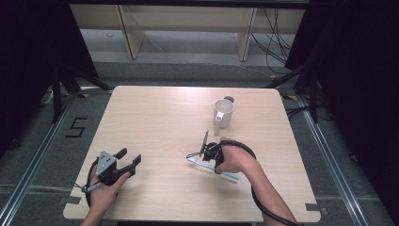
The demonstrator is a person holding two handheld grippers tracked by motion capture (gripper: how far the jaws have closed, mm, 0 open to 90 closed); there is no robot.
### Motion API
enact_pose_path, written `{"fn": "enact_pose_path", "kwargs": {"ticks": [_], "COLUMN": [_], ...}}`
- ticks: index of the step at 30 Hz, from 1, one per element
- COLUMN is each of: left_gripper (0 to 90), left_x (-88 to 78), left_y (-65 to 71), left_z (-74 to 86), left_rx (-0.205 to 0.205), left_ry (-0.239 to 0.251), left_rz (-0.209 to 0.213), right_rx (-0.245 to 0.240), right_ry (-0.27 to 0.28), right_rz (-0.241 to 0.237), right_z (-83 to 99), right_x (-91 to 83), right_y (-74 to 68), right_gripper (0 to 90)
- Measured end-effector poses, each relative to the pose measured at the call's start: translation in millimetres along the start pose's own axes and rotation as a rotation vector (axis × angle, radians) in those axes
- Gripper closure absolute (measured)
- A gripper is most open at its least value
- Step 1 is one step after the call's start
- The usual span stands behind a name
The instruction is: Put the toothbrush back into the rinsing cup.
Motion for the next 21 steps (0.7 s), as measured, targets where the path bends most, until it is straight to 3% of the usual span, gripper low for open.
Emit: {"fn": "enact_pose_path", "kwargs": {"ticks": [9, 14, 19, 21], "left_gripper": [32.6, 32.6, 32.5, 32.6], "left_x": [0.1, 1.4, 0.5, 1.4], "left_y": [0.1, 0.0, 0.0, 0.1], "left_z": [0.0, -0.5, -0.2, -0.4], "left_rx": [0.001, -0.003, -0.002, -0.001], "left_ry": [0.0, 0.015, 0.006, 0.014], "left_rz": [0.001, 0.013, 0.004, 0.014], "right_rx": [-0.018, -0.022, 0.012, -0.008], "right_ry": [0.002, 0.031, 0.054, 0.063], "right_rz": [0.013, 0.025, 0.032, 0.057], "right_z": [1.4, 2.1, 4.9, 6.1], "right_x": [-4.9, -7.8, -12.5, -13.8], "right_y": [-0.5, 0.5, 0.1, 3.4], "right_gripper": [84.3, 84.3, 84.3, 84.3]}}
Point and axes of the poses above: each handheld gripper's, and its own axes: x roughly forward along the jaws, z roughly out of its underside, y roughly to its right, the point moved 5 cm from there along x, roughly forward along the jaws, and after that the axes turned 14 degrees about -x, right-handed, at the moved point
